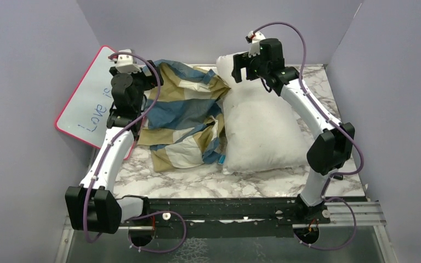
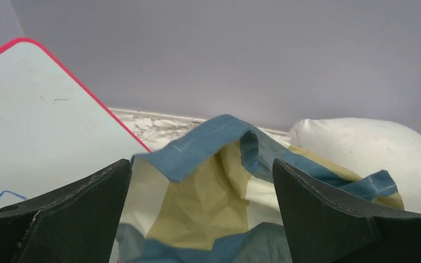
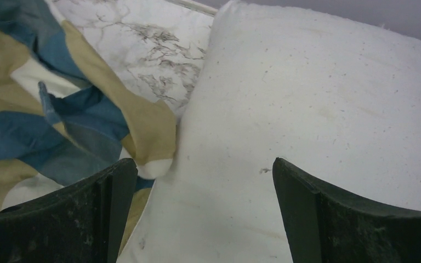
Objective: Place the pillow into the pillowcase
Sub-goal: Place the pillowcase at the center of the board.
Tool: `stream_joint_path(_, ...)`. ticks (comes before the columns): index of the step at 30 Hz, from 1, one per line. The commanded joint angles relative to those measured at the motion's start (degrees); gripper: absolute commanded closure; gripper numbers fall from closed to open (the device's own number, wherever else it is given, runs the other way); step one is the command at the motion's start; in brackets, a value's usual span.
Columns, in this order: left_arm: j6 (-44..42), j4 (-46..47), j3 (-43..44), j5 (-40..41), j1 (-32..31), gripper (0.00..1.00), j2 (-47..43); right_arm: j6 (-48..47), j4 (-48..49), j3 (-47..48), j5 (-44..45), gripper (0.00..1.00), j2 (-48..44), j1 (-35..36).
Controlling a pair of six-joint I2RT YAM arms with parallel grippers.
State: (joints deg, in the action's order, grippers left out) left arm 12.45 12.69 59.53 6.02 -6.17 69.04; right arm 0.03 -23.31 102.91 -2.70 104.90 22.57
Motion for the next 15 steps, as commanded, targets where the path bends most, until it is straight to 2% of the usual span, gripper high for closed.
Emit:
stream_joint_path(1, -3.5, -8.4, 7.6, 1.9, 0.0, 0.01, 4.8, 2.3, -2.2, -0.2, -4.4, 0.03, -3.4, 0.1)
stream_joint_path(4, -2.1, -18.6, 16.3, 1.8, 0.0, 0.01, 8.1, 5.2, 1.4, -5.0, -10.8, 0.05, -7.1, 0.1)
stream_joint_path(6, -1.0, -19.1, 16.5, -2.1, 0.1, 0.01, 7.1, 7.5, 8.1, -10.5, -18.7, 0.08, -10.1, 0.2)
stream_joint_path(8, 0.3, -18.6, 15.3, -5.7, 0.1, 0.01, 5.5, 9.7, 12.4, -14.5, -22.6, 0.09, -11.8, 0.2)
stream_joint_path(11, 0.9, -21.6, 16.3, -11.8, 0.1, 0.01, 5.0, 10.6, 11.6, -15.4, -20.2, 0.1, -12.4, 0.2)
stream_joint_path(15, 3.4, -25.7, 15.7, -20.3, 0.0, 0.05, 4.9, 9.4, 6.0, -12.8, -9.1, 0.07, -11.8, 0.2)
